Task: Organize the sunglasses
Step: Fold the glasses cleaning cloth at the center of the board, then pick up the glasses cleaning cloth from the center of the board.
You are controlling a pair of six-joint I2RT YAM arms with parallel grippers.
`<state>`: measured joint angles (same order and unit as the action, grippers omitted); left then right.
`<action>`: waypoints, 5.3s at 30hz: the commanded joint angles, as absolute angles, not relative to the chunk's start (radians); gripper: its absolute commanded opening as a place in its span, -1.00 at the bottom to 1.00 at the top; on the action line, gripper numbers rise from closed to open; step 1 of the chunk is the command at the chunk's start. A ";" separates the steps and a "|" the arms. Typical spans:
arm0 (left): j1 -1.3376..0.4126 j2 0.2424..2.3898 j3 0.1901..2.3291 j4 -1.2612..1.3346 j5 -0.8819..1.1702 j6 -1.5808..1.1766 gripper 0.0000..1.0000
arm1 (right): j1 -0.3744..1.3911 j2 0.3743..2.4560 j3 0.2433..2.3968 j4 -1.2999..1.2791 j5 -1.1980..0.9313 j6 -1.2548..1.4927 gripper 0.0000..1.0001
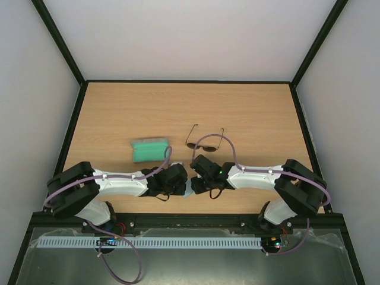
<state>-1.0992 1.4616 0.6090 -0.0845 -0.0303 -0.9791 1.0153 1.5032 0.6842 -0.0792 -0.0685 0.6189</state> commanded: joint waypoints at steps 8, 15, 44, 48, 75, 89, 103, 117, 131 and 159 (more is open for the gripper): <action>-1.104 1.507 0.591 -0.049 -0.034 -0.998 -0.95 | 1.037 1.352 0.574 -0.151 -0.048 0.692 -0.56; -1.101 1.523 0.593 -0.049 -0.036 -0.993 -0.95 | 1.039 1.236 0.529 -0.221 -0.019 0.717 -0.56; -1.032 1.457 0.605 -0.092 -0.035 -0.940 -0.86 | 1.037 1.321 0.664 -0.360 0.198 0.712 -0.41; -1.032 1.416 0.608 -0.118 -0.041 -0.942 -0.46 | 1.013 1.345 0.660 -0.415 0.258 0.747 -0.43; -1.029 1.204 0.530 -0.193 -0.067 -0.971 0.05 | 0.991 1.436 0.637 -0.314 0.204 0.798 -0.52; -1.026 1.209 0.527 -0.186 -0.060 -0.970 0.05 | 0.992 1.420 0.664 -0.285 0.149 0.768 -0.53; -1.022 1.187 0.516 -0.196 -0.057 -0.974 0.05 | 0.991 1.496 0.658 -0.294 0.197 0.792 -0.59; -1.019 1.201 0.527 -0.198 -0.051 -0.975 0.05 | 0.991 1.490 0.630 -0.288 0.206 0.802 -0.69; -1.036 1.275 0.515 -0.127 0.001 -1.005 0.10 | 0.999 1.465 0.613 -0.215 0.099 0.812 -0.97; -1.088 1.427 0.605 -0.282 -0.139 -1.019 -0.34 | 1.000 1.417 0.582 -0.186 0.083 0.825 -0.97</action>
